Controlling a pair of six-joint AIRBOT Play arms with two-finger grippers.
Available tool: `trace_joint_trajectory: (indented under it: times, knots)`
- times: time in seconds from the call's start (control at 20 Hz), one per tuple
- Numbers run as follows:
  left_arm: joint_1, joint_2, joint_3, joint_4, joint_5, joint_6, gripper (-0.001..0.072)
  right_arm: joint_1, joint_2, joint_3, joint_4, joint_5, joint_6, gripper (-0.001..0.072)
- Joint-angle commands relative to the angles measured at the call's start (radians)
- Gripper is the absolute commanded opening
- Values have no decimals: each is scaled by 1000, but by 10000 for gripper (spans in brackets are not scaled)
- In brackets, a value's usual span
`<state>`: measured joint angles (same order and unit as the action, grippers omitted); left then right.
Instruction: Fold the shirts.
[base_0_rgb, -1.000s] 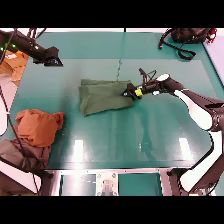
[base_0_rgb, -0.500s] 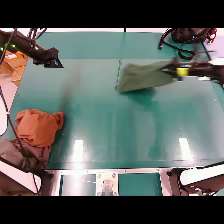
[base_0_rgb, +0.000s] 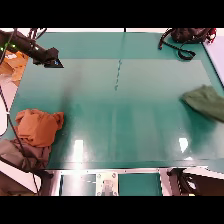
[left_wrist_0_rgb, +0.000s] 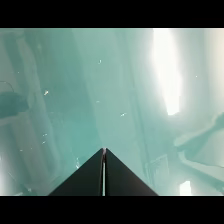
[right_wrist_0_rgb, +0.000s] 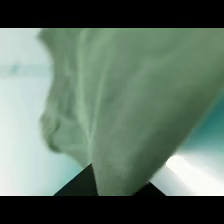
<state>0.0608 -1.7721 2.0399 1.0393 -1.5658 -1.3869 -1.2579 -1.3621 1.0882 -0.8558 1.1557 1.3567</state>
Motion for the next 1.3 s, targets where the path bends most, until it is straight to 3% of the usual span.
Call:
trace_joint_trajectory:
  times: [0.0,0.3,0.35,0.4,0.45,0.55,0.6,0.65,0.85,0.9,1.1,1.25]
  knots:
    - [0,1,0,0,2,1,24,-213,43,-189,-41,-47,-4,13]
    - [0,1,0,0,-13,1,24,-227,69,-345,-171,-112,9,18]
    - [0,1,0,0,-21,1,24,-229,76,-332,-215,-79,52,225]
    - [0,1,0,-1,-26,1,24,-229,78,-298,-268,-21,105,489]
    - [0,1,0,-2,-28,1,24,-229,78,-245,-312,49,145,487]
    - [0,3,0,-7,-29,1,24,-227,79,-85,-394,216,210,355]
    - [0,5,0,-7,-27,1,24,-217,83,3,-418,286,249,351]
    - [0,11,2,-7,-21,2,23,-197,98,72,-412,318,277,298]
    - [0,75,6,-6,10,4,23,76,179,215,-356,238,307,45]
    - [0,99,5,-6,10,4,22,181,184,220,-342,212,299,16]
    - [-4,176,-27,12,-44,-3,22,576,184,217,-351,184,254,15]
    - [-35,277,-216,36,-16,-23,22,823,211,148,-372,181,228,14]
